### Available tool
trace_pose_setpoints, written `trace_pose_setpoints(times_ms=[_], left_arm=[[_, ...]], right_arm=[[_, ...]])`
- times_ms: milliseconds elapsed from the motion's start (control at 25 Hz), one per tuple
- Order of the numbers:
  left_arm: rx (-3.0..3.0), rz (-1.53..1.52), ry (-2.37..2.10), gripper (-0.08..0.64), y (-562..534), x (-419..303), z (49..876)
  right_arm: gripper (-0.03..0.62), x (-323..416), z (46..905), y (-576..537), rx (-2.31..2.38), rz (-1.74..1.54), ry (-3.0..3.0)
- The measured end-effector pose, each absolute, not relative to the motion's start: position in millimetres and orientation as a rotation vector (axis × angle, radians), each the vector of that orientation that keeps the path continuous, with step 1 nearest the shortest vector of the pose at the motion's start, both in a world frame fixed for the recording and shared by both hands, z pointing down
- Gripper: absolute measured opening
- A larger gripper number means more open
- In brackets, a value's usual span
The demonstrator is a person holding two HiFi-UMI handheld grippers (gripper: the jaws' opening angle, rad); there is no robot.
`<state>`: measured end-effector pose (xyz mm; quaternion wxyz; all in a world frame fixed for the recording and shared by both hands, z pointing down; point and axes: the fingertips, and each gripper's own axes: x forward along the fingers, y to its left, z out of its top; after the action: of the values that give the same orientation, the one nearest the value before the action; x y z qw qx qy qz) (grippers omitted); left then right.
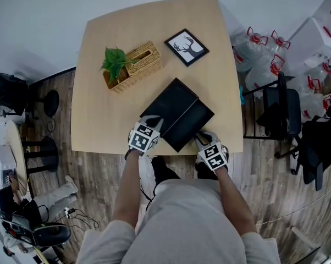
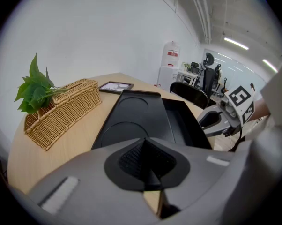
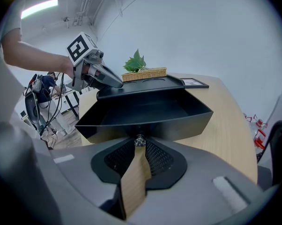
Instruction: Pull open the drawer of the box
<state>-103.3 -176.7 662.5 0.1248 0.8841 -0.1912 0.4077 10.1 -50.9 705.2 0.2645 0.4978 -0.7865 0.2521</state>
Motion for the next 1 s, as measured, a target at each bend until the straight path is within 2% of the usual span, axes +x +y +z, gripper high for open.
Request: trace_pose_setpoints(times_ms=[1000], left_arm=[[2.571,1.176,-0.567,0.053,-177.7,-103.2,662.3]], right_arm=[[0.072,17.6,708.4,-35.8,1.333,0.693,-2.101]])
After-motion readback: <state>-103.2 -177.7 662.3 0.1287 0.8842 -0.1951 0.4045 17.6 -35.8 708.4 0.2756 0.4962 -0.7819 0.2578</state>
